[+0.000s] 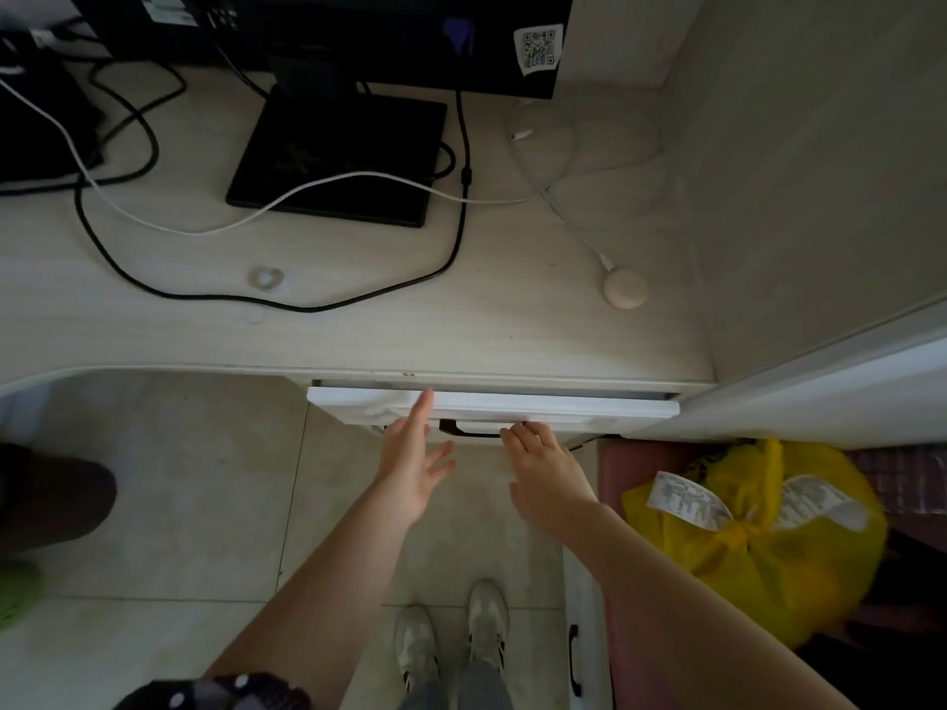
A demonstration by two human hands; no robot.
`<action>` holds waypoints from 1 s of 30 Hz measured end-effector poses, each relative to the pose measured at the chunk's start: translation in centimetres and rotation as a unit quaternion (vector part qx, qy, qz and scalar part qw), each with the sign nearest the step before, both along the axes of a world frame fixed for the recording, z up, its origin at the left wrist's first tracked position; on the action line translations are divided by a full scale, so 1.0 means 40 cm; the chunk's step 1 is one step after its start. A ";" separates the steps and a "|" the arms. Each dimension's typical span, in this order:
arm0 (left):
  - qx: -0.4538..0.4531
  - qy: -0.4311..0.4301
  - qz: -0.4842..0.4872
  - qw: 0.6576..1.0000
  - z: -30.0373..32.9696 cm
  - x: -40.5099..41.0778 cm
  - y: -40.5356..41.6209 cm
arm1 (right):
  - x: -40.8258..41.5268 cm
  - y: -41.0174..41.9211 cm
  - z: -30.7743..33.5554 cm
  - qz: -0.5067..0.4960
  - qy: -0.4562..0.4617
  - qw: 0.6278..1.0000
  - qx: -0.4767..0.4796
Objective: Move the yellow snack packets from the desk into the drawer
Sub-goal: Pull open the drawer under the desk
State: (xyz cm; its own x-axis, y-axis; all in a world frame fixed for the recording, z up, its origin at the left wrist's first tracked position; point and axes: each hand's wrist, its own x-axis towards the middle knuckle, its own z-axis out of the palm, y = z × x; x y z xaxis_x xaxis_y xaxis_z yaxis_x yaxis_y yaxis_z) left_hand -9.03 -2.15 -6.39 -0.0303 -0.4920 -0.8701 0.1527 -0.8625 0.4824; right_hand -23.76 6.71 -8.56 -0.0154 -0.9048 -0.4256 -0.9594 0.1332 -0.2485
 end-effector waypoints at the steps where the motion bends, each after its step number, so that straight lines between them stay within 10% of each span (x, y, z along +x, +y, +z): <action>1: 0.014 0.005 0.023 1.000 0.000 0.004 -0.010 | 0.000 0.009 0.000 0.001 -0.004 1.000 0.002; 7: 0.049 0.002 0.078 0.996 -0.005 0.029 -0.031 | -0.002 0.047 0.001 -0.020 -0.071 0.997 0.016; 10: 0.045 -0.002 0.075 0.996 -0.001 0.028 -0.026 | -0.005 0.040 0.028 -0.194 -0.193 0.961 0.031; 13: 0.036 0.001 0.077 0.996 0.006 0.026 -0.034 | -0.026 0.016 0.058 -0.465 -0.339 0.816 0.046; 18: 0.032 -0.011 0.056 0.998 0.008 0.033 -0.027 | -0.104 -0.005 0.080 -0.713 -0.535 0.451 0.051; 30: 0.057 -0.005 0.060 0.997 0.036 0.087 0.083 | -0.083 0.088 0.097 -0.730 -0.582 0.357 0.030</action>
State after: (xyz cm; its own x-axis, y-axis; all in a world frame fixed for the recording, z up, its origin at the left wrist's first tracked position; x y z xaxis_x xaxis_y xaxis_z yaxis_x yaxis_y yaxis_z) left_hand -5.55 1.17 -4.96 0.0316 -0.3902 -0.9202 0.2532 -0.8875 0.3850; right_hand -27.10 10.24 -4.67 -0.2331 -0.2828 -0.9304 0.8923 0.3181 -0.3203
